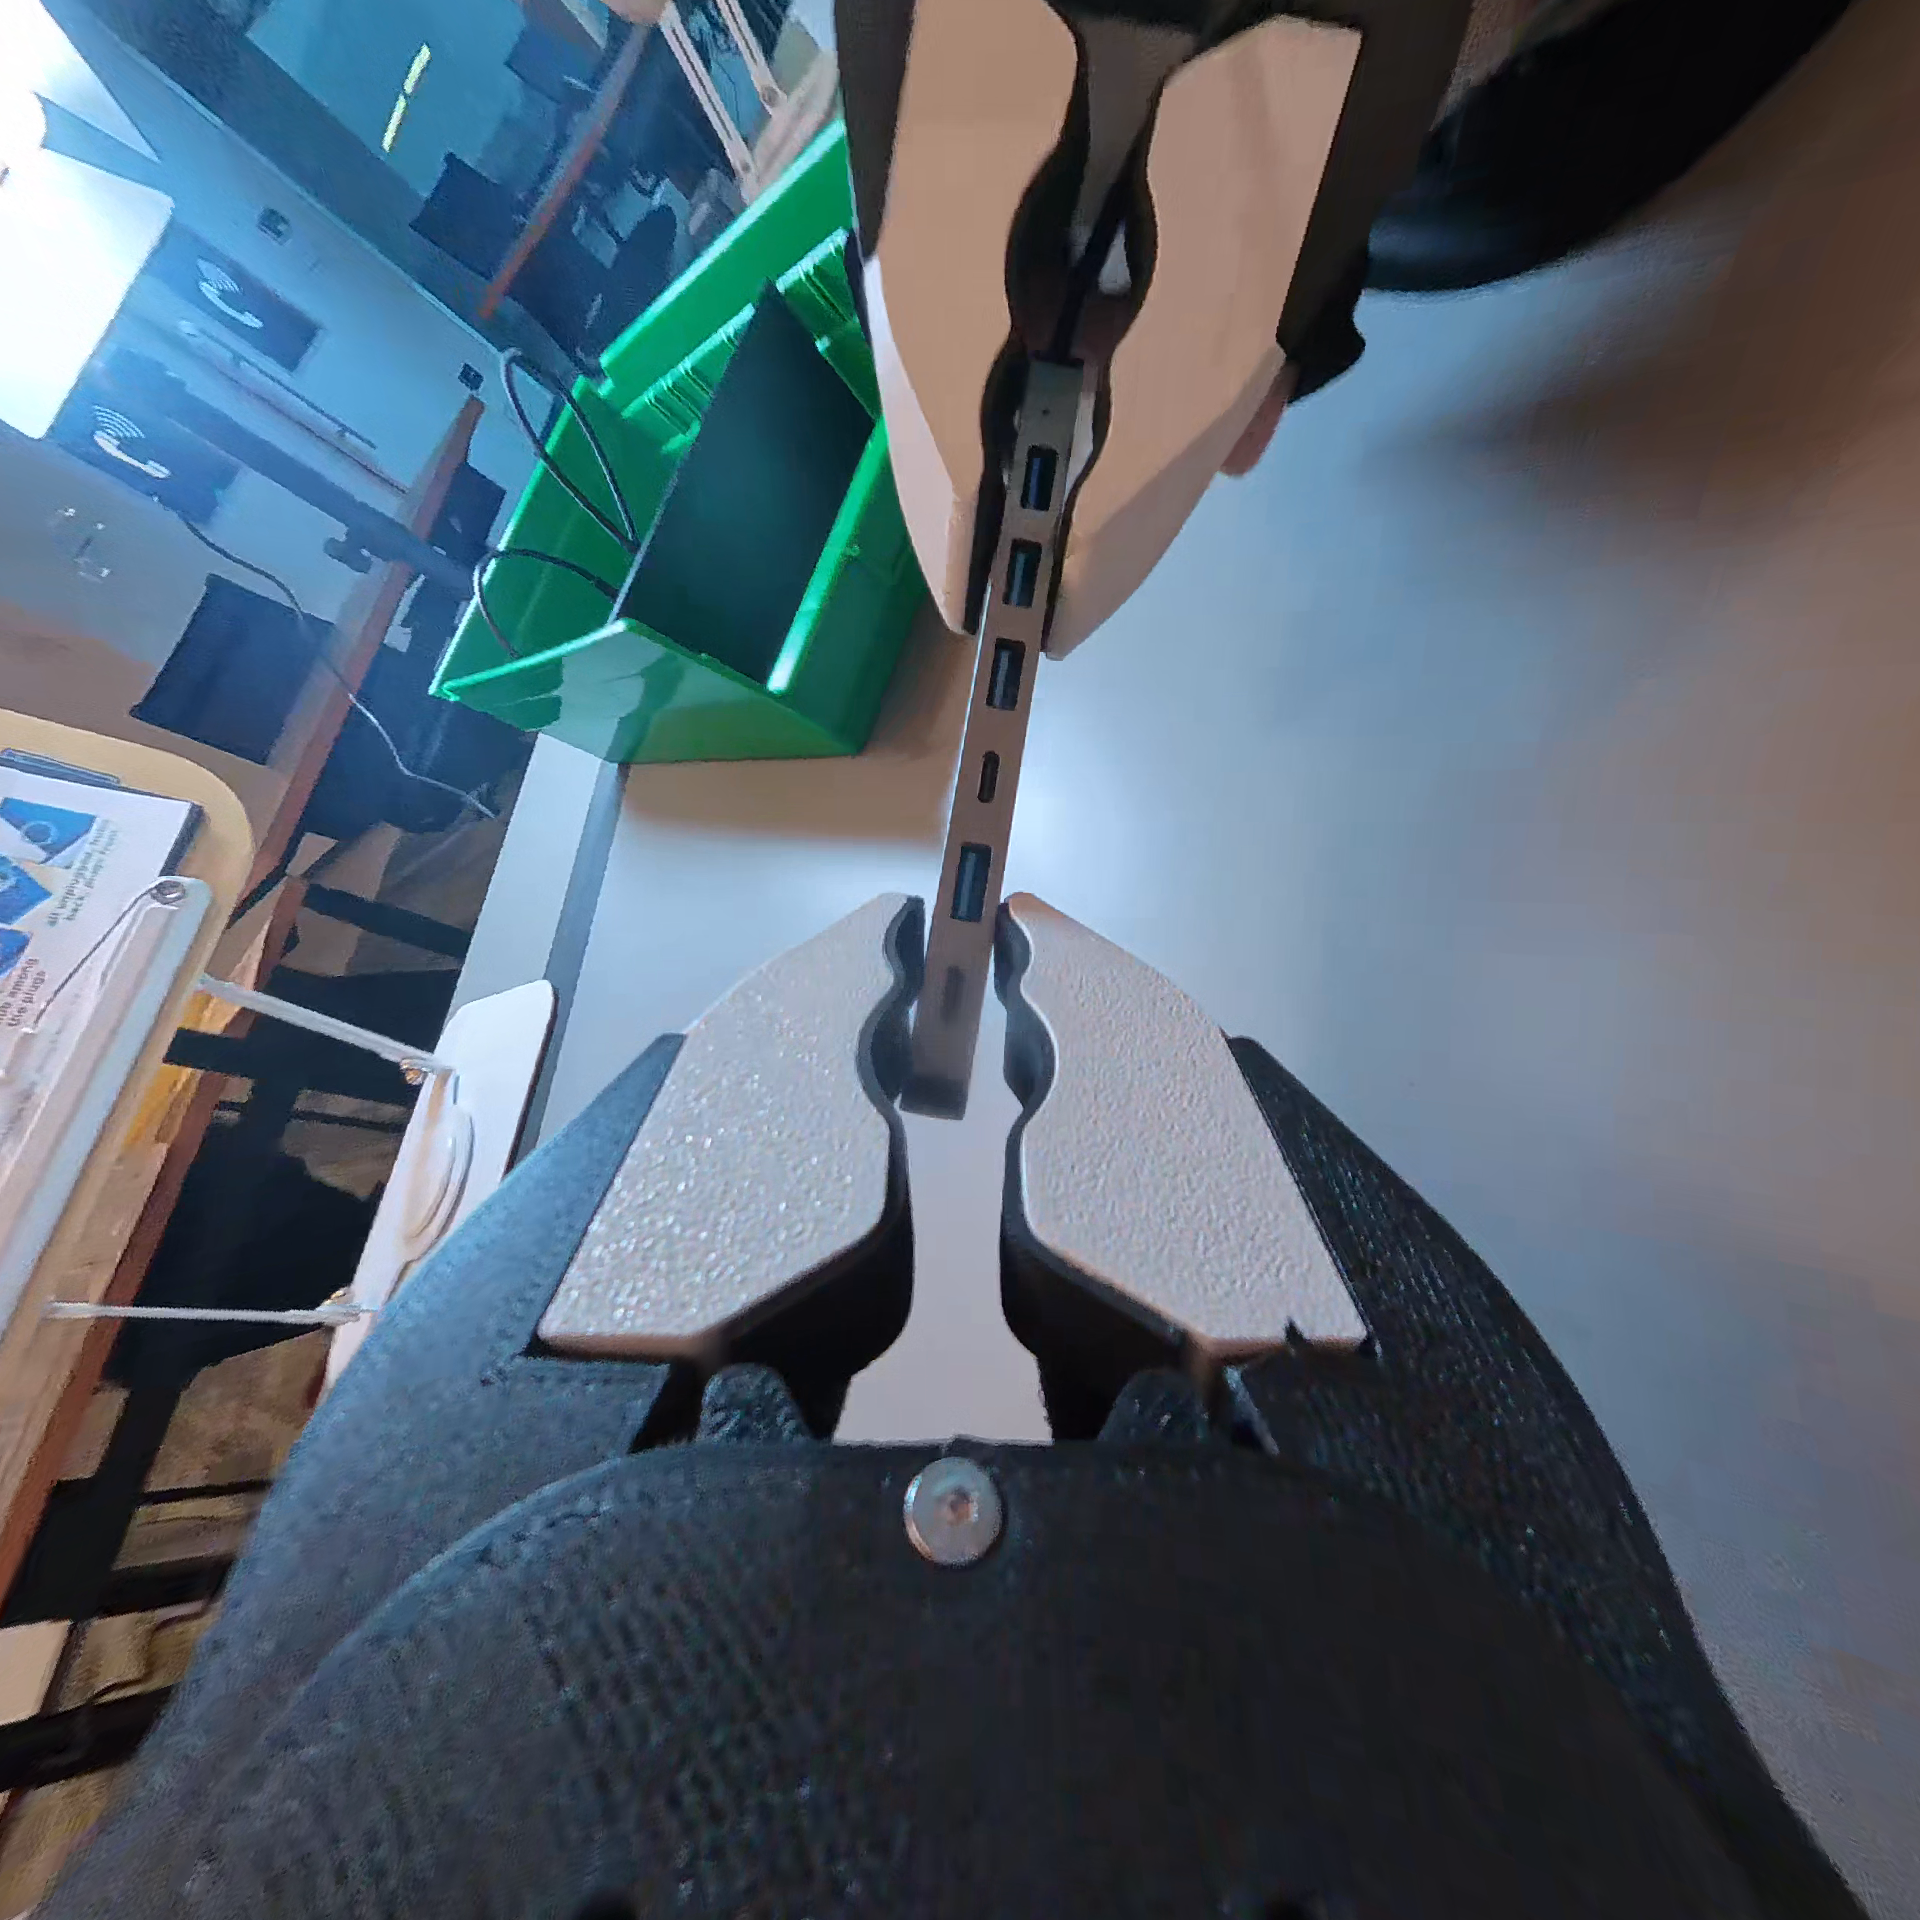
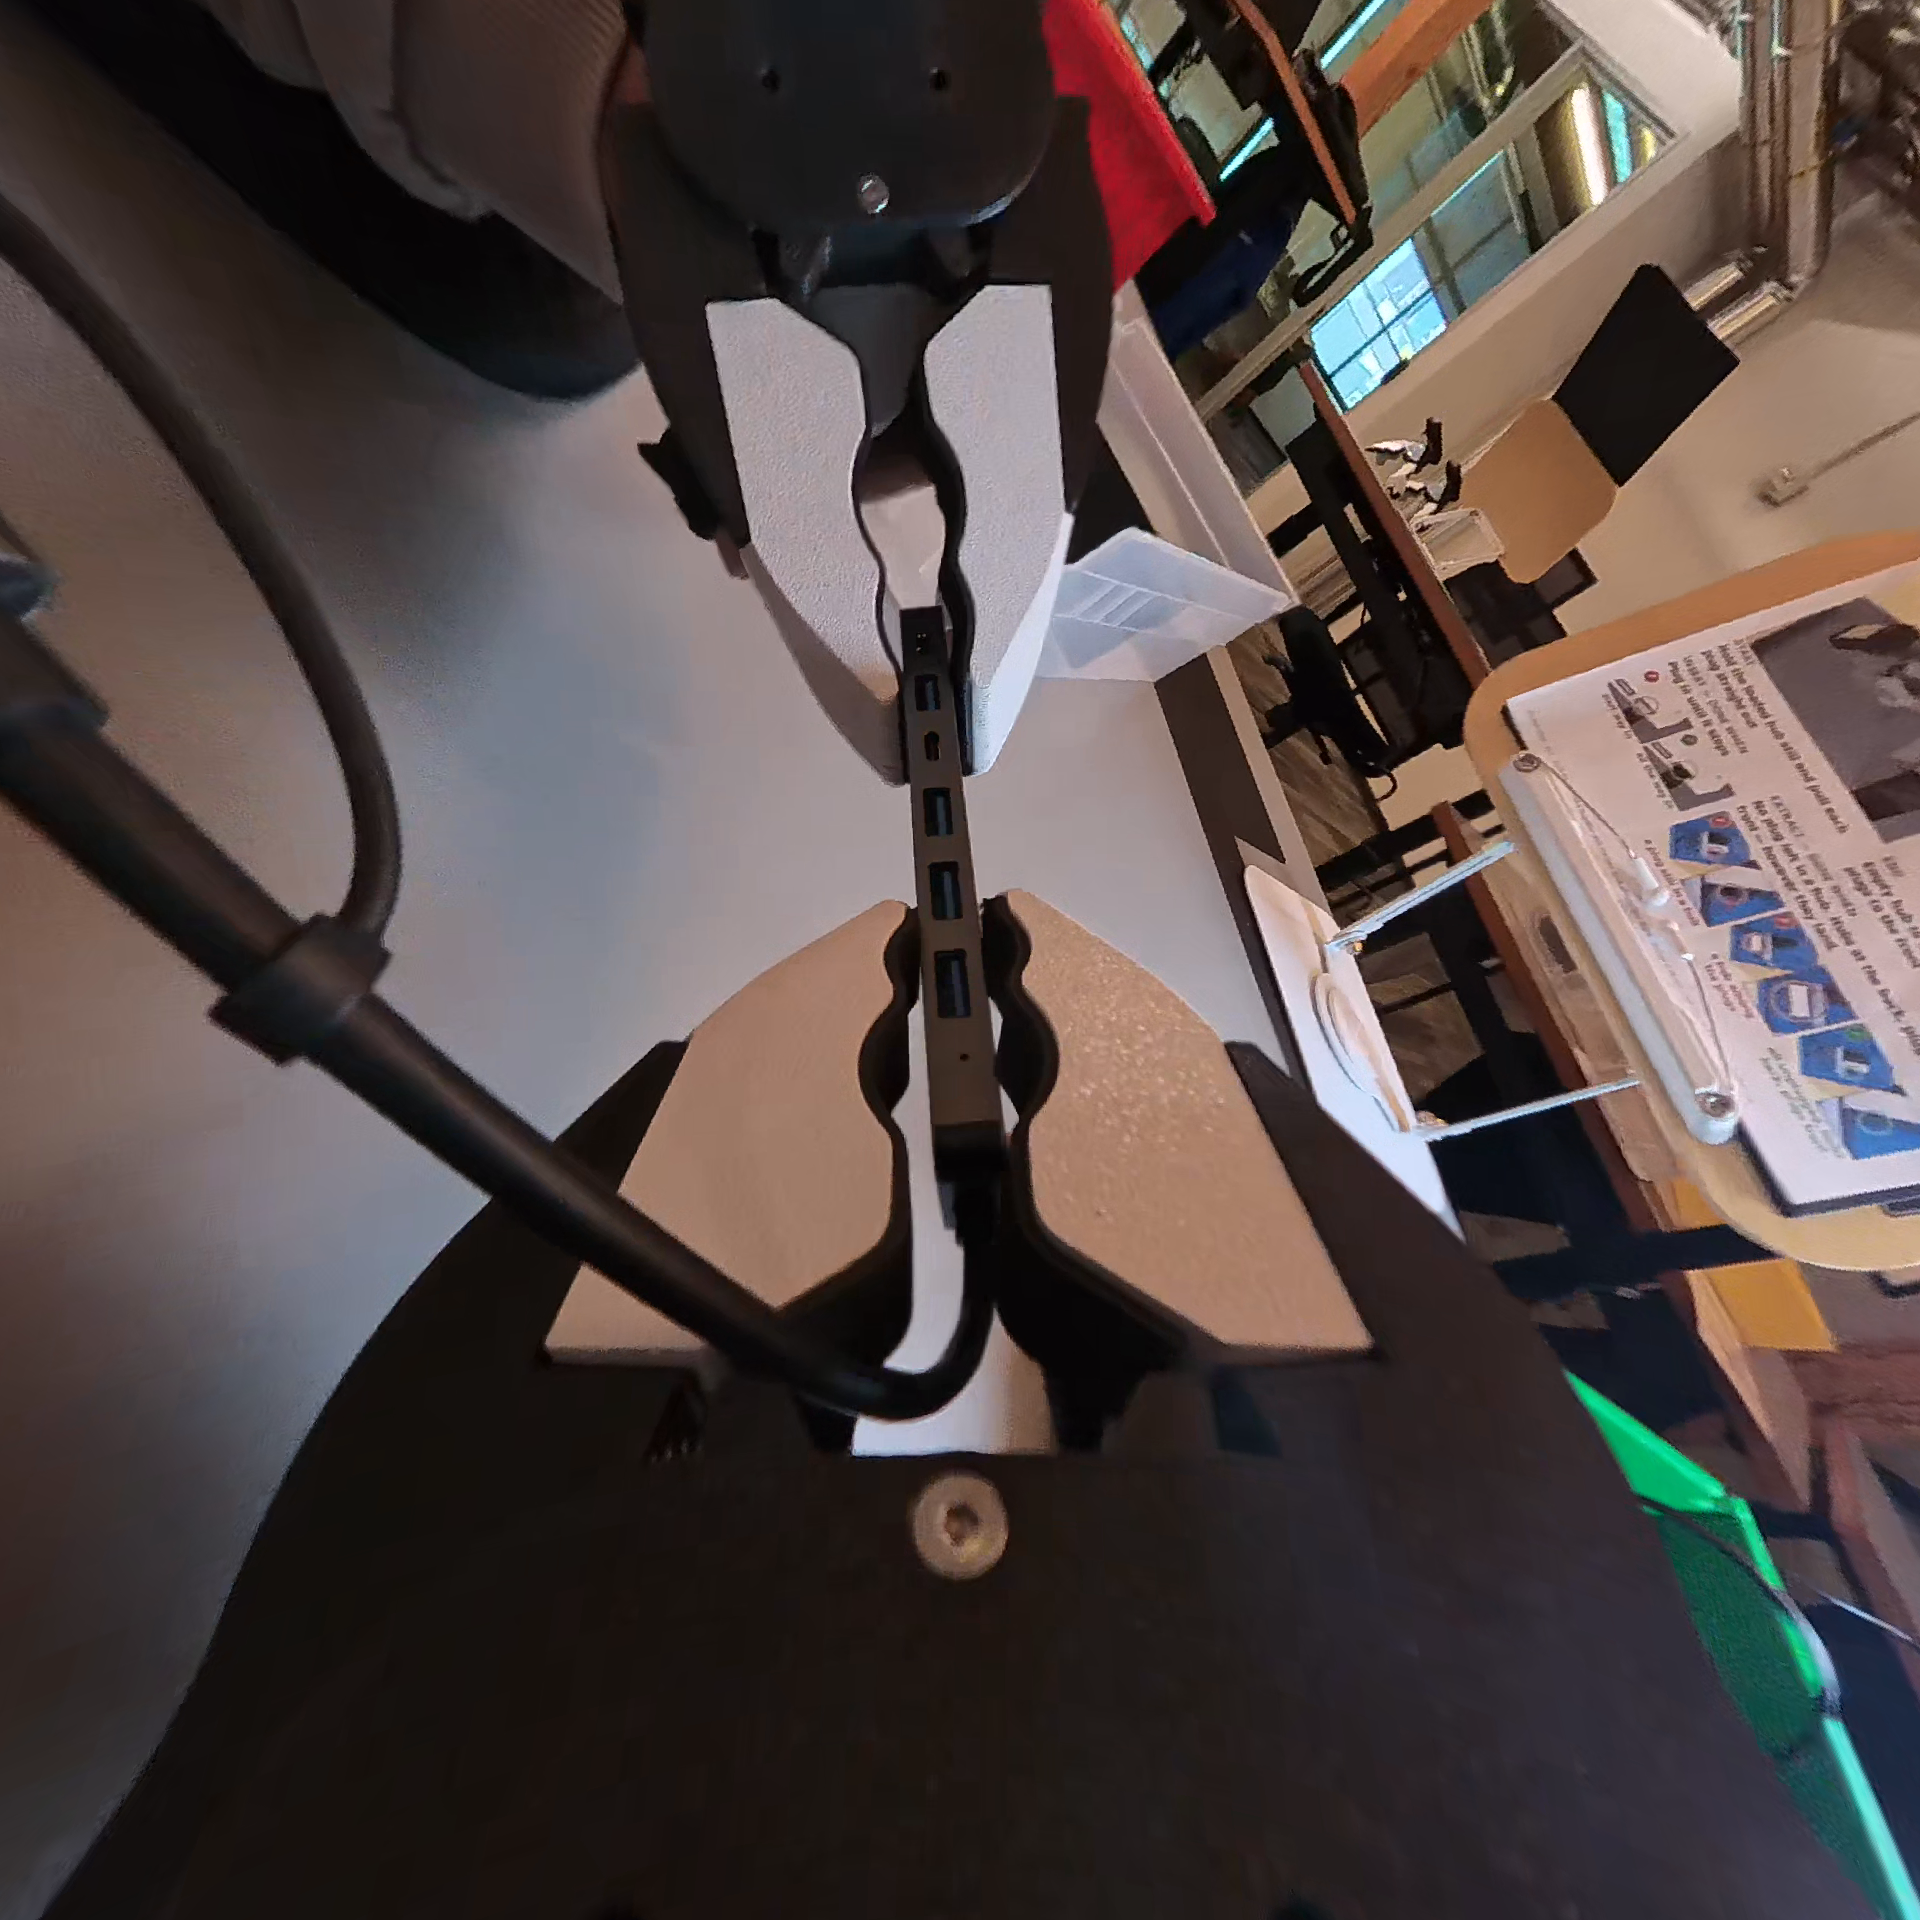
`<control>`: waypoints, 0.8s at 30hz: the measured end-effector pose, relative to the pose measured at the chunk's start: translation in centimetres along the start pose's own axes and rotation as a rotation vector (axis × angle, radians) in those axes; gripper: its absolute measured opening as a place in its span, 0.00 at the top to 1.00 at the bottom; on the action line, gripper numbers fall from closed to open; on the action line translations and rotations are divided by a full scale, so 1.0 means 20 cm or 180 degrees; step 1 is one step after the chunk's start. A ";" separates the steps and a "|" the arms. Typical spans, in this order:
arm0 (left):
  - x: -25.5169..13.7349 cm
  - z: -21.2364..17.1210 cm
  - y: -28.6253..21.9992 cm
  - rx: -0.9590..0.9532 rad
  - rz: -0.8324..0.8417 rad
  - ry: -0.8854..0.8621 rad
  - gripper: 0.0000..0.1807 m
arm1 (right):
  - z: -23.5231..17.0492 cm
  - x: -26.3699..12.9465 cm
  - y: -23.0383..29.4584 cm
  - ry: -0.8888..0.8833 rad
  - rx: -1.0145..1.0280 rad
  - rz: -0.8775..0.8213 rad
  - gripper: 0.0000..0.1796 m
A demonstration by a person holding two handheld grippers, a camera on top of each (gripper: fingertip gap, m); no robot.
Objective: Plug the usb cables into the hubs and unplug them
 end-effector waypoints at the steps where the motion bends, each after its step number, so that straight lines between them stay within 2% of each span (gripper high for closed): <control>1: -0.01 0.02 0.01 -0.0077 -0.0003 -0.0088 0.93 | 0.01 -0.01 -0.01 -0.0101 0.0132 0.0011 0.94; 5: -0.07 0.12 0.02 -0.0306 -0.0122 -0.0594 0.93 | 0.10 -0.07 -0.06 -0.0640 0.0702 0.0107 0.90; 8: -0.13 0.22 0.03 -0.0593 -0.0251 -0.1091 0.94 | 0.14 -0.13 -0.12 -0.1003 0.1104 0.0147 0.83; 10: -0.18 0.28 0.05 -0.0756 -0.0297 -0.1394 0.94 | 0.13 -0.15 -0.11 -0.1041 0.1298 0.0358 0.77; 13: -0.22 0.32 0.04 -0.0837 -0.0396 -0.1617 0.94 | 0.12 -0.13 -0.08 -0.1074 0.1408 0.0514 0.77; 16: -0.18 0.31 0.00 -0.0874 -0.0520 -0.1589 0.94 | 0.21 -0.12 -0.03 -0.1319 0.1527 0.0651 0.79; 18: -0.16 0.29 -0.01 -0.0917 -0.0561 -0.1531 0.94 | 0.24 -0.14 -0.05 -0.1473 0.1579 0.0591 0.92; 21: -0.11 0.23 0.00 -0.0977 -0.0474 -0.1310 0.92 | 0.21 -0.13 -0.05 -0.1211 0.1321 0.0451 0.93; 24: -0.06 0.16 -0.02 -0.0699 -0.0336 -0.0940 0.92 | 0.18 -0.10 -0.02 -0.0954 0.0904 0.0290 0.93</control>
Point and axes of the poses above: each gripper's, where its closed fingertips meet, x out along the fingers, z out of its top, y = z × x across the jaws, the point moved 1 cm from there along -x, back along the fingers, and after that the axes turned 2 degrees about y, right-handed, at the moved point
